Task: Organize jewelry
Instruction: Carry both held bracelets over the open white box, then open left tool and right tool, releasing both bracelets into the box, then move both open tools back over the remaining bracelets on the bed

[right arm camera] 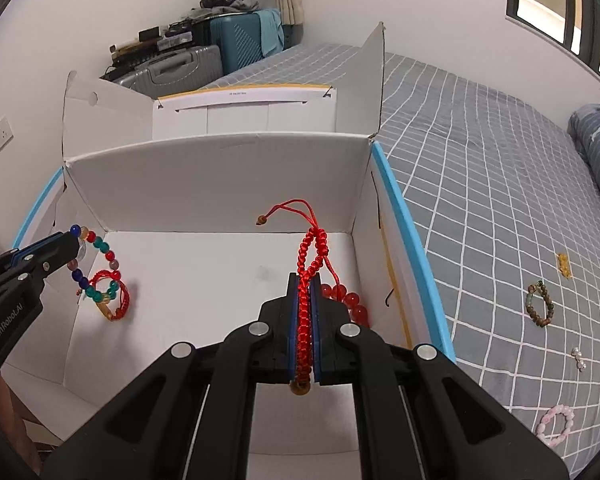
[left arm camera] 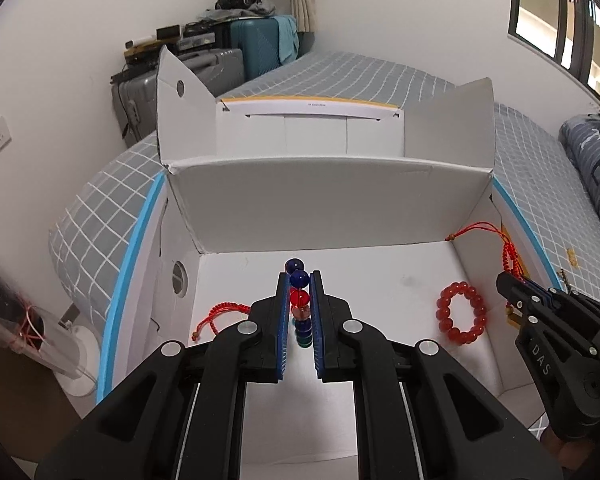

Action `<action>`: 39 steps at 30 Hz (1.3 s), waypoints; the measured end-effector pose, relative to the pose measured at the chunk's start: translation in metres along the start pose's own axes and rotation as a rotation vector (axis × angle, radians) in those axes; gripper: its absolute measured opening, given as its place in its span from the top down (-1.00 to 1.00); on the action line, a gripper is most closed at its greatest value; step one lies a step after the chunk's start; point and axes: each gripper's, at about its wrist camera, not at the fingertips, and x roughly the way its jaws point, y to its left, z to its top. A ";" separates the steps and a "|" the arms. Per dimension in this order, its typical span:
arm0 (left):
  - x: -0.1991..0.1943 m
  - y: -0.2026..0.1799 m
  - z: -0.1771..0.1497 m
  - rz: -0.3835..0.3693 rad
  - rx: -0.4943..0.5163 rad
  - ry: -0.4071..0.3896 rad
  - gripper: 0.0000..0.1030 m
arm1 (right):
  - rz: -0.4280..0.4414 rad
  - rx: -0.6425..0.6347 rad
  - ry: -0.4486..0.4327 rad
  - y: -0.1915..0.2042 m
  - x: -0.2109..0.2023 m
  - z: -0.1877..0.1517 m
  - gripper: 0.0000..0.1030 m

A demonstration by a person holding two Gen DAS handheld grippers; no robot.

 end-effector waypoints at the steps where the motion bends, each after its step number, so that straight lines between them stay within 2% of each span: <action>1: 0.001 0.000 0.000 0.003 0.002 0.006 0.81 | 0.002 -0.001 0.004 0.000 0.001 0.000 0.92; 11: 0.006 0.000 0.000 0.007 -0.016 0.037 0.78 | 0.030 -0.009 0.030 0.005 0.006 0.000 0.85; 12: 0.006 0.000 0.000 0.008 -0.016 0.037 0.74 | 0.031 -0.011 0.028 0.006 0.005 0.000 0.80; 16: 0.003 0.000 0.000 0.010 -0.027 0.026 0.40 | 0.056 -0.004 0.021 0.006 0.000 0.000 0.28; 20: -0.003 0.000 0.001 0.016 -0.035 0.002 0.08 | 0.058 -0.005 0.008 0.006 -0.005 0.000 0.01; 22: -0.006 0.000 0.002 0.021 -0.036 -0.011 -0.16 | 0.049 -0.013 -0.001 0.007 -0.008 0.001 -0.21; 25: -0.010 -0.003 0.003 0.032 -0.036 -0.022 -0.33 | 0.033 -0.020 -0.017 0.006 -0.013 0.000 -0.42; 31: -0.016 -0.010 0.006 0.039 -0.039 -0.043 -0.64 | 0.009 0.000 -0.056 -0.006 -0.026 0.000 -0.72; 39: -0.028 -0.028 0.011 0.009 -0.037 -0.075 -0.84 | -0.033 0.067 -0.105 -0.040 -0.045 -0.004 -0.83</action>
